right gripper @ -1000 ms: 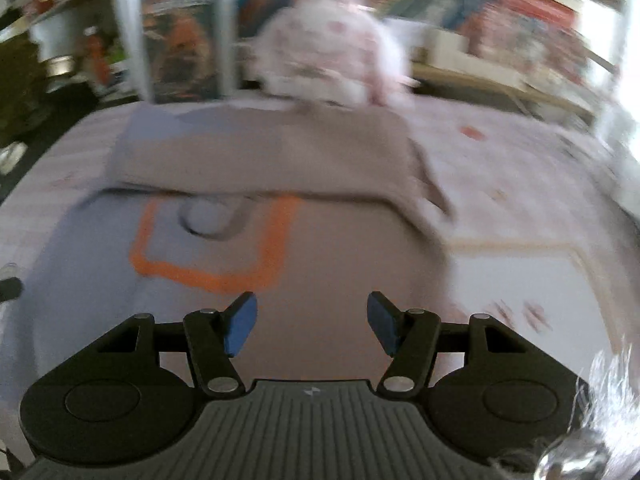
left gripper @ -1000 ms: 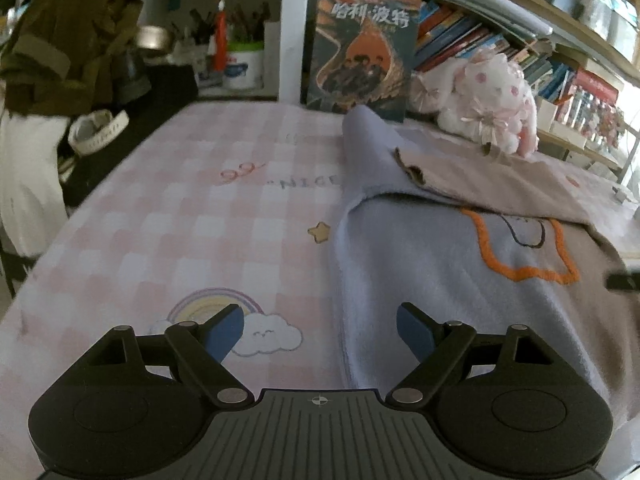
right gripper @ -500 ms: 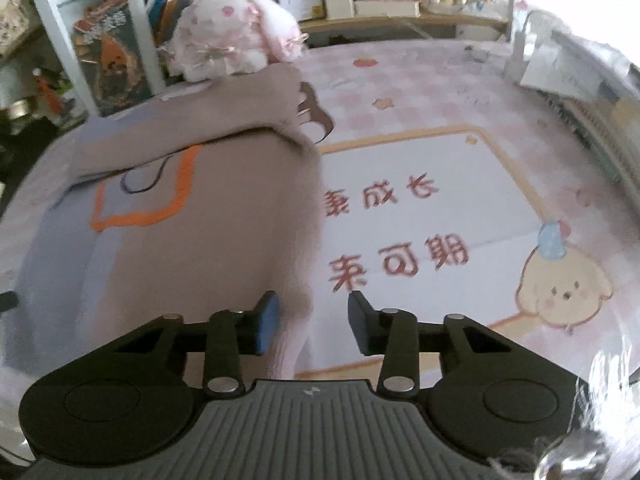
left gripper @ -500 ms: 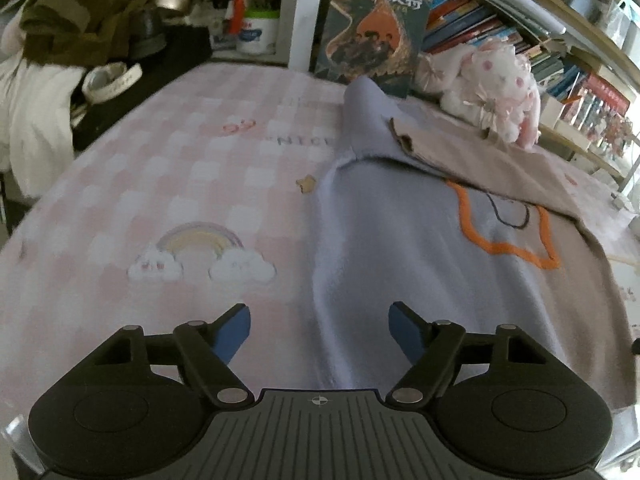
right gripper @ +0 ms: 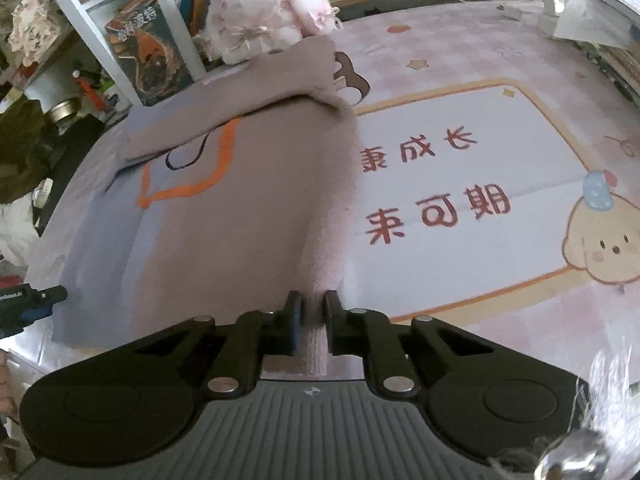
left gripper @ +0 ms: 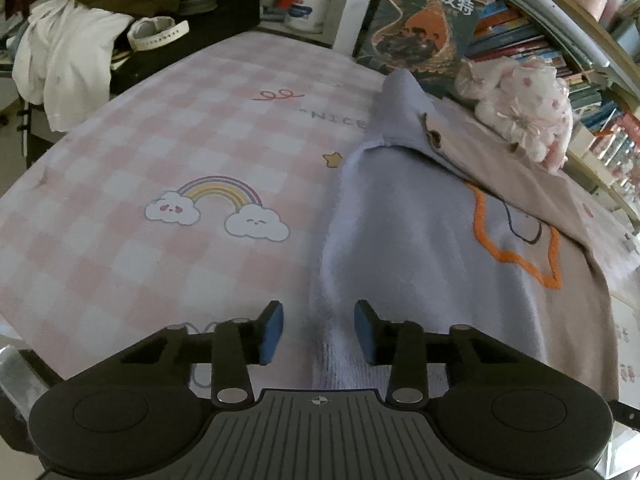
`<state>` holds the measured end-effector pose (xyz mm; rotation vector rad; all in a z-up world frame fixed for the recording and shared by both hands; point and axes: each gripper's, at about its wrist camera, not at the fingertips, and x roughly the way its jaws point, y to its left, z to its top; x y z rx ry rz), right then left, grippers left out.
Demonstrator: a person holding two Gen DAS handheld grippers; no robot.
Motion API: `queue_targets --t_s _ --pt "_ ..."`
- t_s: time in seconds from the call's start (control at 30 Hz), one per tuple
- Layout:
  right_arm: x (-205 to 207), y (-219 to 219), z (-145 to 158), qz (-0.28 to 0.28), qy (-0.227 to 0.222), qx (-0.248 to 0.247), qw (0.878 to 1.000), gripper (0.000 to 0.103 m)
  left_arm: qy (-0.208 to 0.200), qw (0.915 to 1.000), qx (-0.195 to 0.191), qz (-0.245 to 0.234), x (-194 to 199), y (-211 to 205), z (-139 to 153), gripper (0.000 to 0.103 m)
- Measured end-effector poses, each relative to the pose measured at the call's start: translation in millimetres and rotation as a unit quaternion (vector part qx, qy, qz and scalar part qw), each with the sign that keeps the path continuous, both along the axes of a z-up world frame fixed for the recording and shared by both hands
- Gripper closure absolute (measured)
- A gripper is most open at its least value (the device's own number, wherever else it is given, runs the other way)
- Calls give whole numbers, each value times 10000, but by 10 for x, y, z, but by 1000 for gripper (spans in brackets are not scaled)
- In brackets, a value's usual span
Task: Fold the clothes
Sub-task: 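Pinch the grey side with the left tool while the right tool pinches the beige side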
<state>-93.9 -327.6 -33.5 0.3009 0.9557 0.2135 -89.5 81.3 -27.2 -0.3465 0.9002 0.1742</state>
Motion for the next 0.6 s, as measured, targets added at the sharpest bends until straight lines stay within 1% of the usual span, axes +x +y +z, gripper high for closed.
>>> queue_targets --t_s 0.07,0.1,0.13,0.2,0.23,0.3,0.33,0.37,0.4,0.43,0.47,0.5,0.53,0.57,0.6 --pt "18 29 24 35 -42 -19 10000 93 -24 10000 26 -25 12 -25 24 95" --pt "22 40 45 40 -77 -8 10000 93 -93 9999 51 -51 2 -53 56 96" --pt "14 46 82 59 -148 40 9999 93 -162 9998 76 -77 -7 -82 88 96" --pt "-30 53 186 136 -394 225 9989 93 -424 9987 109 -267 -56 -185 182 95" --pt "-31 59 208 149 -425 227 9987 93 -423 9983 163 -354 -57 -219 184 94" --pt "-31 69 248 171 -479 230 9984 93 -371 9975 298 -522 -50 -281 170 88" --pt "-21 67 230 144 -422 214 9988 93 -290 9973 362 -568 -35 -289 146 88" --pt "-11 65 212 117 -365 198 9991 93 -188 9975 373 -567 -19 -273 114 83" --pt "0 63 193 91 -308 182 9993 93 -134 9980 301 -538 -19 -241 95 75" --pt "9 60 175 62 -253 169 9995 90 -93 9985 213 -504 -23 -206 79 72" --pt "7 49 157 15 -207 182 9996 88 -84 9988 134 -460 -32 -173 70 64" --pt "5 38 138 -31 -162 195 9997 88 -83 9991 58 -414 -42 -140 62 54" --pt "7 30 119 -64 -122 206 9997 86 -82 9993 -18 -368 -51 -108 54 49" --pt "8 24 98 -97 -72 216 9997 82 -100 9994 -63 -338 -61 -79 47 46" --pt "9 17 77 -130 -22 227 9997 79 -105 9993 -107 -331 -62 -57 38 46"
